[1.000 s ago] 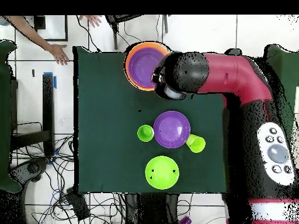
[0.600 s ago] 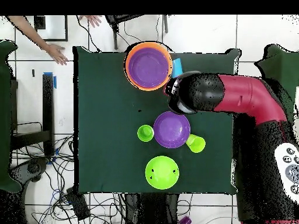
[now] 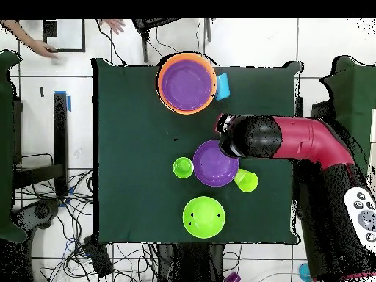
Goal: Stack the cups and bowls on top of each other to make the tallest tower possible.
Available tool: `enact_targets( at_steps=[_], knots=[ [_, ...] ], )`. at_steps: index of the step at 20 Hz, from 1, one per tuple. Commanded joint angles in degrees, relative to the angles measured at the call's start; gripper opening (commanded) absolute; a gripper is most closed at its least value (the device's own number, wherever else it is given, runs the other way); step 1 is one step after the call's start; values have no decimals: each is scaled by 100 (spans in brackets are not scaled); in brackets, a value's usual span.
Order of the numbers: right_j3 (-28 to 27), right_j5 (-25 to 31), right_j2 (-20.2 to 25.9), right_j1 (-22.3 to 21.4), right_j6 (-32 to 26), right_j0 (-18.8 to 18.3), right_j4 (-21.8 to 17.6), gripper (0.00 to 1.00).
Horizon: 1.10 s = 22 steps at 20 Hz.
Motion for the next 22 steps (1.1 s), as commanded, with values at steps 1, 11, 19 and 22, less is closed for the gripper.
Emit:
enact_targets(
  at_steps=[1, 11, 19, 22],
  knots=[
    [562, -417, 447, 597, -1423, -166, -558, 100],
    [507, -282, 877, 976, -1839, -596, -776, 100],
    [491, -420, 993, 1303, -1865, -951, -1067, 100],
    [404, -415, 1086, 1464, -1983, -1107, -1228, 100]
  ],
)
